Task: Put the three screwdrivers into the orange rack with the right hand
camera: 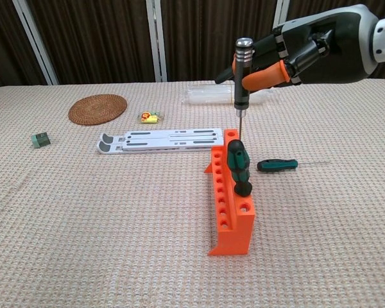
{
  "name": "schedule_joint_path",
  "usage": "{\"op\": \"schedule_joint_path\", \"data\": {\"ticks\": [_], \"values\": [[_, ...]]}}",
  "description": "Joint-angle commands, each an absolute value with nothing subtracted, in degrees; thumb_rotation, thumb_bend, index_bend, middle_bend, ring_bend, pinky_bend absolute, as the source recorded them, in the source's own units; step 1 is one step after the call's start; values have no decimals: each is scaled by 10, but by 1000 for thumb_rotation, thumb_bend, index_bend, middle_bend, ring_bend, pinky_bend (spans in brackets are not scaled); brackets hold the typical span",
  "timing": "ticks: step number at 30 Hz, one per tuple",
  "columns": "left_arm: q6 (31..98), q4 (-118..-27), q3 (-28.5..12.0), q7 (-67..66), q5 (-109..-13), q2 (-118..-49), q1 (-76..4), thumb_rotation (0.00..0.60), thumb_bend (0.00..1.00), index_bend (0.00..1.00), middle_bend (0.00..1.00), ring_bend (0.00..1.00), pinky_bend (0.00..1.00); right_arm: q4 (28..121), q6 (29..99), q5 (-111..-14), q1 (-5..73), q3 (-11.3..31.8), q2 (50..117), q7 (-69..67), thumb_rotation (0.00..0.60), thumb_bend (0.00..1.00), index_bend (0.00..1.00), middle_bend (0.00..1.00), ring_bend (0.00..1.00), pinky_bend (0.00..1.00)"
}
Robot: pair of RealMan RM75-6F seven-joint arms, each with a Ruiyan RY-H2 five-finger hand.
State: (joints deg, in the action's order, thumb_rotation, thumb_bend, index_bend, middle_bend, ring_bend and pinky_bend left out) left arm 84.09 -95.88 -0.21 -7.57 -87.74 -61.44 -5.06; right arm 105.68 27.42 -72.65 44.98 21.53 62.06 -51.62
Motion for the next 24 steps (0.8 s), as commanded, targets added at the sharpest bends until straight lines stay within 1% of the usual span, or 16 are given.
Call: {"op": "schedule_joint_path", "data": {"ticks": [1,15,24], "values": [[841,-958,-2,-75,-877,-614,-50,600,206,3,0,0,0,1056,274,-725,452,214,622,-514,600,434,638,200,0,0],[836,-955,-1,-76,-875,-617,-52,600,206,3,0,0,0,1039,268,-707,461,208,634,-505,600,434,643,200,0,0],[833,-956,0,-77,-875,-618,-52,600,206,3,0,0,0,1021,270,-710,460,188,654,-485,600,435,643,200,0,0]]}}
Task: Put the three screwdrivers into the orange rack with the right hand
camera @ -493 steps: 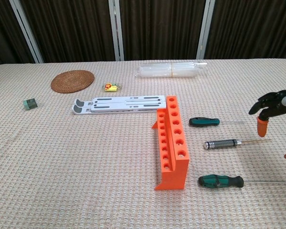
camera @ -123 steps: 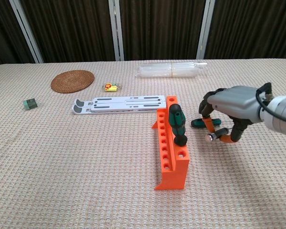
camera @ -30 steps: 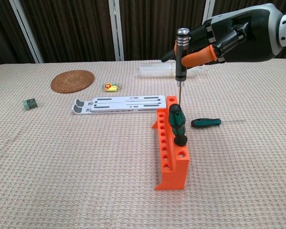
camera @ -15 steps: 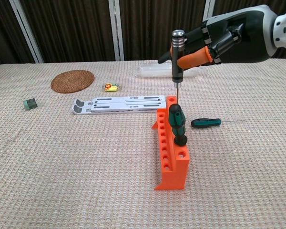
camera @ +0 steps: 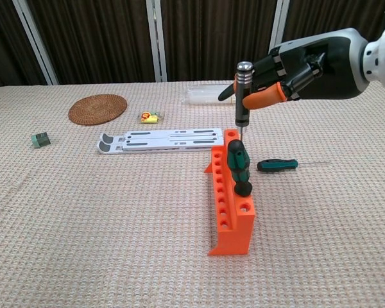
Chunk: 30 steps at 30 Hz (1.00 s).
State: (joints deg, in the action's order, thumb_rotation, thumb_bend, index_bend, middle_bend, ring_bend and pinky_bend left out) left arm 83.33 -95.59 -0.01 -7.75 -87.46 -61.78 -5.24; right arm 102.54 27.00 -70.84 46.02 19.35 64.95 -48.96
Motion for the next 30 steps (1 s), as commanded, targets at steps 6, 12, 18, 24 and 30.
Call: {"op": "schedule_joint_path", "data": {"ticks": [6,12,18,24,30], "values": [[833,-956,0,-78,-875,-617,-52,600,206,3,0,0,0,1005,270,-707,461,169,677,-464,600,435,643,200,0,0],[833,-955,1,-78,-875,-618,-52,600,206,3,0,0,0,990,271,-698,464,161,694,-449,600,434,643,200,0,0],[832,-953,1,-77,-872,-619,-51,600,205,3,0,0,0,984,273,-682,467,158,706,-432,600,397,602,200,0,0],[831,-952,0,-76,-873,-621,-53,600,207,3,0,0,0,987,270,-673,468,157,706,-419,600,264,520,189,0,0],[832,-949,1,-73,-872,-622,-52,600,206,3,0,0,0,988,269,-664,468,158,708,-410,600,251,508,187,0,0]]}}
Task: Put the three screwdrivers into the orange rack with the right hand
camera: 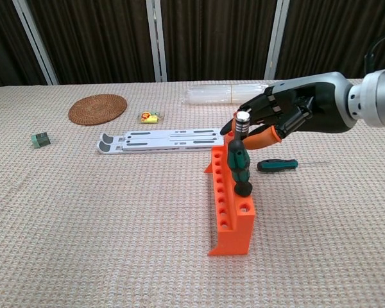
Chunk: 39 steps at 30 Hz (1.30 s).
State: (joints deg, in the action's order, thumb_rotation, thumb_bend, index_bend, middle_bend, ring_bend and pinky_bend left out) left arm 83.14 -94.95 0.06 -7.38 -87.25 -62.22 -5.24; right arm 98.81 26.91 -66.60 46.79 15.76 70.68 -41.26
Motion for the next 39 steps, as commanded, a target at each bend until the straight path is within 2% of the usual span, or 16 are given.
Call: {"op": "schedule_joint_path", "data": {"ticks": [1,7,15,22,27,31,39], "values": [[833,-949,1,-73,-872,-622,-52,600,206,3,0,0,0,989,269,-663,468,158,708,-409,600,250,506,187,0,0],[834,-946,1,-69,-872,-623,-50,600,206,3,0,0,0,992,268,-657,468,162,706,-402,600,246,470,177,0,0],[837,-943,1,-65,-874,-623,-49,600,206,3,0,0,0,1002,278,-653,464,174,691,-393,600,245,365,157,0,0],[839,-941,1,-61,-875,-624,-48,600,206,3,0,0,0,1006,308,-646,453,185,675,-382,600,257,377,157,0,0],[842,-942,0,-59,-877,-623,-48,600,206,3,0,0,0,990,338,-634,449,178,675,-343,600,292,440,163,0,0],[844,-943,1,-60,-881,-622,-48,600,206,3,0,0,0,962,366,-621,457,155,683,-258,600,296,463,166,0,0],[845,-948,2,-66,-882,-620,-46,600,206,3,0,0,0,902,462,-597,482,90,744,22,600,292,459,159,0,0]]}}
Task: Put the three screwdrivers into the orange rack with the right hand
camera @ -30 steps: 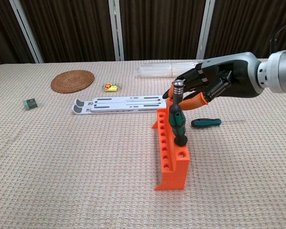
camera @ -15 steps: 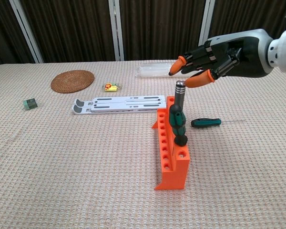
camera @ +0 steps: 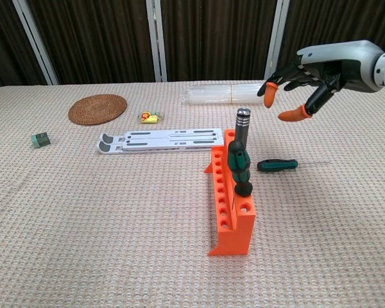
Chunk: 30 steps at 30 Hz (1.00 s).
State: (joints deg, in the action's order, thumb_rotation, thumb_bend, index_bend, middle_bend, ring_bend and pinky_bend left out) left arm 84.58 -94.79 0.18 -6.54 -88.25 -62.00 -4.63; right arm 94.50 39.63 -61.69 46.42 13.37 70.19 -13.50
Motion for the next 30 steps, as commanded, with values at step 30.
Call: {"op": "schedule_joint_path", "data": {"ticks": [30], "values": [[829,-925,4,-54,-872,-630,-49,600,207,3,0,0,0,800,504,-457,548,47,892,408,600,97,434,112,0,0]]}}
